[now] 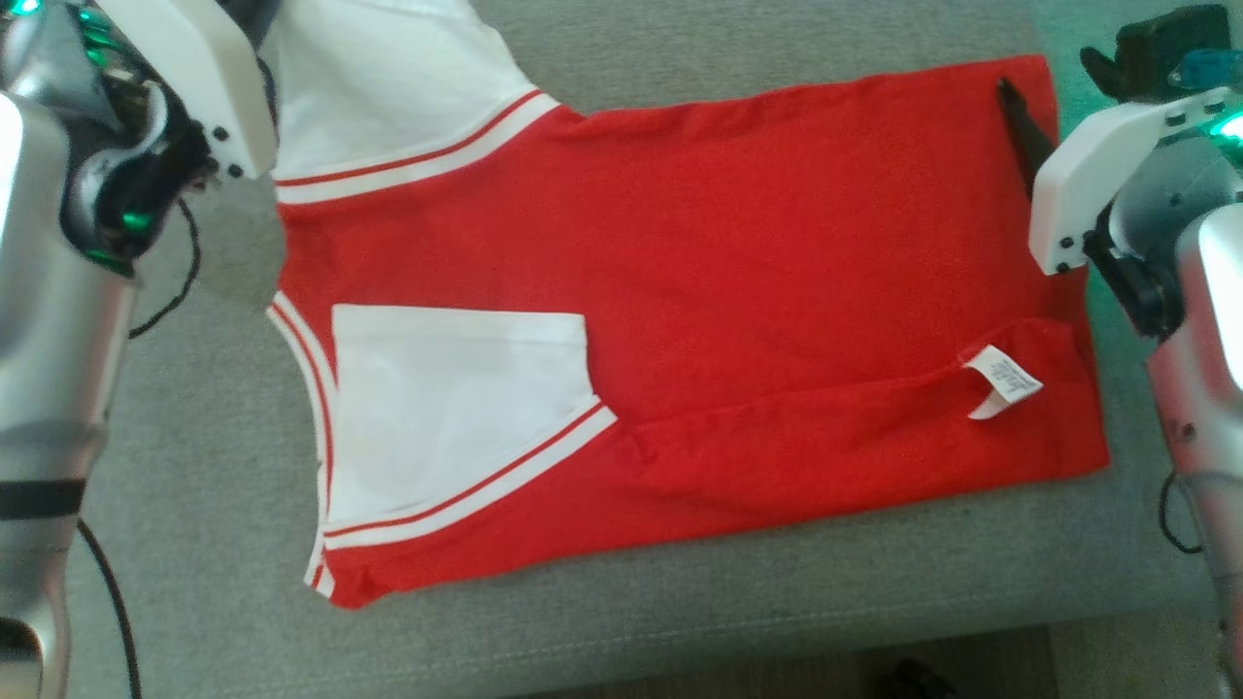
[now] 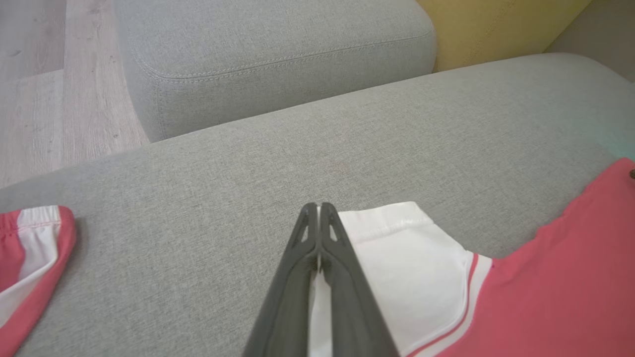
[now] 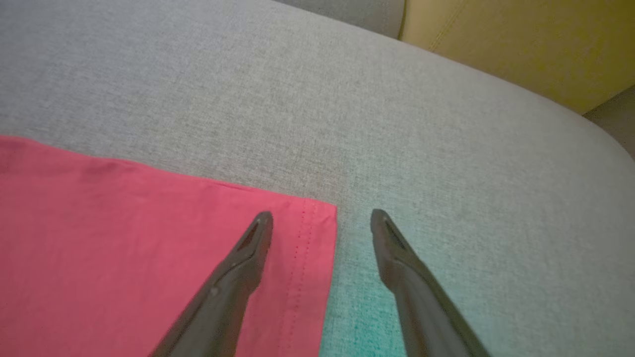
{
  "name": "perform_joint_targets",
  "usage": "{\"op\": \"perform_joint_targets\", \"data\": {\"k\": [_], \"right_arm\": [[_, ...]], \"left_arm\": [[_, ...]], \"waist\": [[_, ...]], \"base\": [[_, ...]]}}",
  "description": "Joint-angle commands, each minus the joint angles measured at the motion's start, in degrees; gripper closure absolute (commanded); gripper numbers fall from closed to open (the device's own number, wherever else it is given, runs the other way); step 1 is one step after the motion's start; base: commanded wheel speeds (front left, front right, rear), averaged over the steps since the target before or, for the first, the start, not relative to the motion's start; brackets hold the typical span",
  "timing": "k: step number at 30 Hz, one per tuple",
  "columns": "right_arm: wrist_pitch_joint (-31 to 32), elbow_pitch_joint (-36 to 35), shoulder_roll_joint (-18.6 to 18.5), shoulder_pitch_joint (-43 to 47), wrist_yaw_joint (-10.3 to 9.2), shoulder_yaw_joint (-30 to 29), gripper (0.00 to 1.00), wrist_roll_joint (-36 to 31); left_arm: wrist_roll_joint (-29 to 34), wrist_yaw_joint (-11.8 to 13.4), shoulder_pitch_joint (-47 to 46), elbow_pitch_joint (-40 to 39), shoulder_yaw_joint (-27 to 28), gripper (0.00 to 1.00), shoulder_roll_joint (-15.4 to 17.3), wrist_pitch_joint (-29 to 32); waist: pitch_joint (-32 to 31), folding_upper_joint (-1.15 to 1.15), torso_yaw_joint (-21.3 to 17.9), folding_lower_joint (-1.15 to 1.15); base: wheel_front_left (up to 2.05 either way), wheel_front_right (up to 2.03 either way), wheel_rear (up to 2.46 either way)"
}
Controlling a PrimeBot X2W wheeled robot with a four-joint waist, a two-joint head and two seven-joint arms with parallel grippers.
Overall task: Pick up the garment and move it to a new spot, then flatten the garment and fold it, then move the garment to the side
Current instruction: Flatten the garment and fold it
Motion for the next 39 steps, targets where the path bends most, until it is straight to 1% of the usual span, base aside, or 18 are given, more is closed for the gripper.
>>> {"op": "perform_joint_targets", "data": {"k": [1,5,9,10,11,12,13,14,16,17,18,19,23,27,31,32,35,39], "right_arm": [[0.78,-0.75,-1.37,-1.33,0.37,1.01,0.00,0.87],[3.73,2.88,-2.69,-2.93,0.37,2.35,0.00,2.28],[6.08,5.56,-3.23,-4.31,0.37,3.72,0.00,5.60],[6.44,6.08,-3.55,-4.66,0.37,4.27,0.01,6.05],[6.79,6.59,-3.83,-5.01,0.37,4.82,0.06,6.47],[7.35,7.15,-4.00,-5.30,0.37,5.43,0.13,7.08],[8.13,7.79,-4.10,-5.57,0.37,5.97,0.25,7.87],[9.78,8.99,-4.23,-6.12,0.37,6.84,0.53,9.64],[10.92,9.84,-4.48,-6.59,0.37,7.53,0.68,11.26],[11.08,10.07,-4.68,-6.79,0.37,7.85,0.72,11.82],[10.68,10.16,-4.91,-6.97,0.37,7.95,0.91,12.18],[9.92,10.20,-5.14,-7.16,0.37,7.98,1.00,12.23],[3.06,10.17,-5.62,-8.03,0.37,6.86,1.00,11.08],[-3.90,10.78,-4.81,-8.18,0.37,5.12,1.00,9.67],[-8.38,10.11,-3.57,-5.89,0.37,4.62,1.00,9.89],[-8.38,10.11,-3.57,-5.89,0.37,4.62,1.00,9.89],[-10.93,8.19,-3.34,-2.32,0.37,4.86,1.00,10.25],[-13.61,4.65,-3.01,3.65,0.37,3.71,1.00,10.72]], "left_arm": [[-0.66,-0.27,-1.09,-2.60,1.88,1.00,2.14,-0.64],[-1.22,-0.29,-0.06,-3.84,1.13,1.00,1.56,-1.54],[-1.74,-0.30,0.52,-4.63,0.48,1.00,1.06,-2.07],[-1.88,-0.31,0.57,-4.73,0.38,1.00,0.97,-2.22],[-2.08,-0.31,0.61,-4.79,0.33,1.00,0.87,-2.37],[-2.24,-0.31,0.63,-4.81,0.27,1.00,0.80,-2.51],[-2.38,-0.31,0.63,-4.79,0.22,1.00,0.74,-2.63],[-2.60,-0.32,0.62,-4.71,0.13,1.00,0.68,-2.87],[-2.77,-0.32,0.65,-4.62,0.04,1.00,0.64,-3.15],[-2.86,-0.32,0.66,-4.63,0.02,1.00,0.63,-3.31],[-2.95,-0.32,0.67,-4.71,0.03,1.00,0.63,-3.58],[-3.01,-0.32,0.70,-4.82,0.05,1.00,0.66,-3.84],[-3.33,-0.30,0.91,-5.58,0.65,1.00,0.88,-5.44],[-3.59,0.10,1.87,-6.73,1.70,1.00,1.16,-7.81],[-4.92,0.76,5.31,-10.51,3.17,1.00,1.37,-10.27],[-4.92,0.76,5.31,-10.51,3.17,1.00,1.37,-10.27],[-5.93,1.70,10.13,-15.47,4.22,1.00,2.04,-11.84],[-7.03,4.11,19.48,-23.84,5.58,1.00,3.17,-13.82]], "waist": [[-0.41,0.00,0.99,0.00],[-0.51,0.00,1.98,0.00],[-0.37,0.00,2.74,0.00],[-0.34,0.00,2.89,0.00],[-0.32,0.00,3.03,0.00],[-0.31,0.00,3.16,0.00],[-0.31,0.00,3.26,0.00],[-0.33,0.00,3.43,0.00],[-0.41,0.00,3.59,0.00],[-0.47,0.00,3.67,0.00],[-0.54,0.00,3.74,0.00],[-0.65,0.00,3.79,0.00],[-1.20,0.00,3.87,0.00],[-2.47,0.00,3.72,0.00],[-4.18,0.00,3.42,0.00],[-4.18,0.00,3.42,0.00],[-5.63,0.00,3.23,0.00],[-7.82,0.00,3.04,0.00]], "base": [[0.00,0.00,0.00],[0.00,0.00,0.00],[0.00,0.00,0.00],[0.00,0.00,0.00],[0.00,0.00,0.00],[0.00,0.00,0.00],[0.00,0.00,0.00],[0.00,0.00,0.00],[0.00,0.00,0.00],[0.00,0.00,0.00],[0.00,0.00,0.00],[0.00,0.00,0.00],[0.00,0.00,0.00],[0.00,0.00,0.00],[0.00,0.00,0.00],[0.00,0.00,0.00],[0.00,0.00,0.00],[0.00,0.00,0.00]]}}
